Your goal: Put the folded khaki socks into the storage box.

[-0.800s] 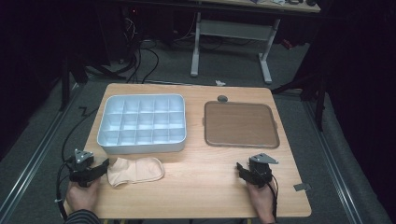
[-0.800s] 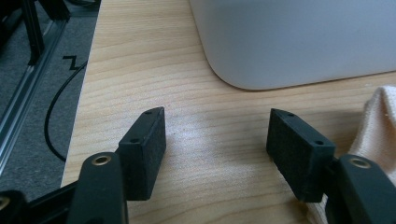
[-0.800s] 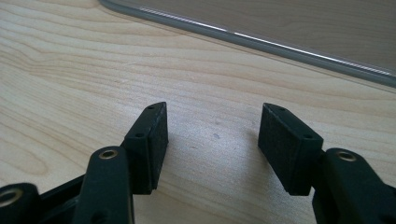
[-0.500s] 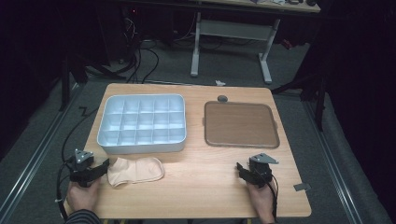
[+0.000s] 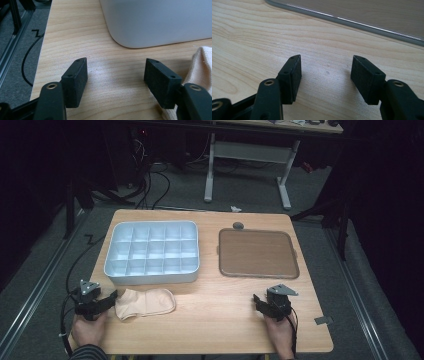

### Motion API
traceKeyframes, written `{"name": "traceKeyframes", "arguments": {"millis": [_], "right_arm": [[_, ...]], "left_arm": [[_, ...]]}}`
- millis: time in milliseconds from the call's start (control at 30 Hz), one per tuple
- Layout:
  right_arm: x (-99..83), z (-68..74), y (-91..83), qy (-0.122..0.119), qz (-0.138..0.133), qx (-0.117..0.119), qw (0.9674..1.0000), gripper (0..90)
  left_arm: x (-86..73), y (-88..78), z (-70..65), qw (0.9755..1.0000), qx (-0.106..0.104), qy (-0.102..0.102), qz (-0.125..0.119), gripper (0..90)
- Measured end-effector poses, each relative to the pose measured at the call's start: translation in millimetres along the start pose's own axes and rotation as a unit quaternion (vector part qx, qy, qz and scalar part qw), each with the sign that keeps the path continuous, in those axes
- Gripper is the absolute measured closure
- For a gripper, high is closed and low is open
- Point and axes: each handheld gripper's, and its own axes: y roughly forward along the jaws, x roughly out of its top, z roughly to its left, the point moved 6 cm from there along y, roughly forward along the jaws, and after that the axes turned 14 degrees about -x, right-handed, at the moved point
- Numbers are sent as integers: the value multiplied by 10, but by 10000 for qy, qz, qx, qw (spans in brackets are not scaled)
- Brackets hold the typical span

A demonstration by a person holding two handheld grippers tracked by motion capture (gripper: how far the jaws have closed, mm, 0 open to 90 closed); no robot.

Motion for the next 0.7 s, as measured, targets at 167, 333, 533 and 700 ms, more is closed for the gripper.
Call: {"name": "traceKeyframes", "arguments": {"millis": [167,333,533,700], "right_arm": [[0,0,0,0,0,1,10000,421],[0,1,0,1,0,2,10000,420],[0,0,0,3,2,4,10000,420],[1,0,0,-4,-1,5,10000,420]], "left_arm": [[0,0,-3,10000,-29,8,1,361],[1,0,-4,10000,-55,7,-4,361],[2,4,-15,10000,-87,46,-14,385],[2,5,-24,9999,-105,99,15,387]]}}
